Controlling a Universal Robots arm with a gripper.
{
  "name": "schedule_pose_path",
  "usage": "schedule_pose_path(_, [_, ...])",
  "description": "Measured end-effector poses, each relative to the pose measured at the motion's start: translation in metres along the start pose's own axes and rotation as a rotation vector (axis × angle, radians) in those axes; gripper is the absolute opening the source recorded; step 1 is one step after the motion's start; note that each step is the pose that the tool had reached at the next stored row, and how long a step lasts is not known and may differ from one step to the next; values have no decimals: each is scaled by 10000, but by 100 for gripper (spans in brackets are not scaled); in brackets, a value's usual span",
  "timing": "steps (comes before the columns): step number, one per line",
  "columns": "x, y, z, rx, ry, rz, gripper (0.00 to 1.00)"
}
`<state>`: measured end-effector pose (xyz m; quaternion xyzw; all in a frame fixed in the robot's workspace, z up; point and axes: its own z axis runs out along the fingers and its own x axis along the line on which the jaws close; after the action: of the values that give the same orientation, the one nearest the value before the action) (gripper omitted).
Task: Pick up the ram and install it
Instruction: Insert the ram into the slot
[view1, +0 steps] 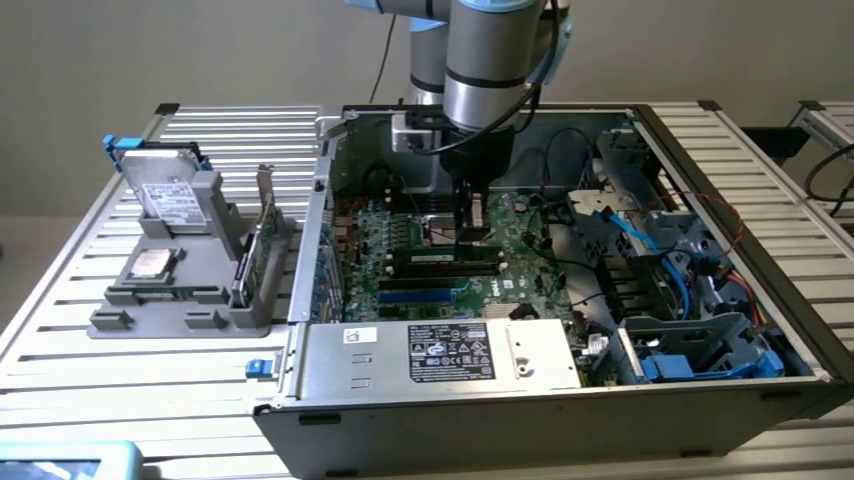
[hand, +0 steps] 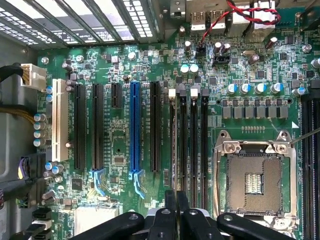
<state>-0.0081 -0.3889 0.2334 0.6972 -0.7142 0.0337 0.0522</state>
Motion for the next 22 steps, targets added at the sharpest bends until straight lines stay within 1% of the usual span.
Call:
schedule_pose_path(6, [-6, 2, 7, 13, 1, -43, 13])
schedule_pose_path(22, [8, 1, 26, 15, 1, -58, 13])
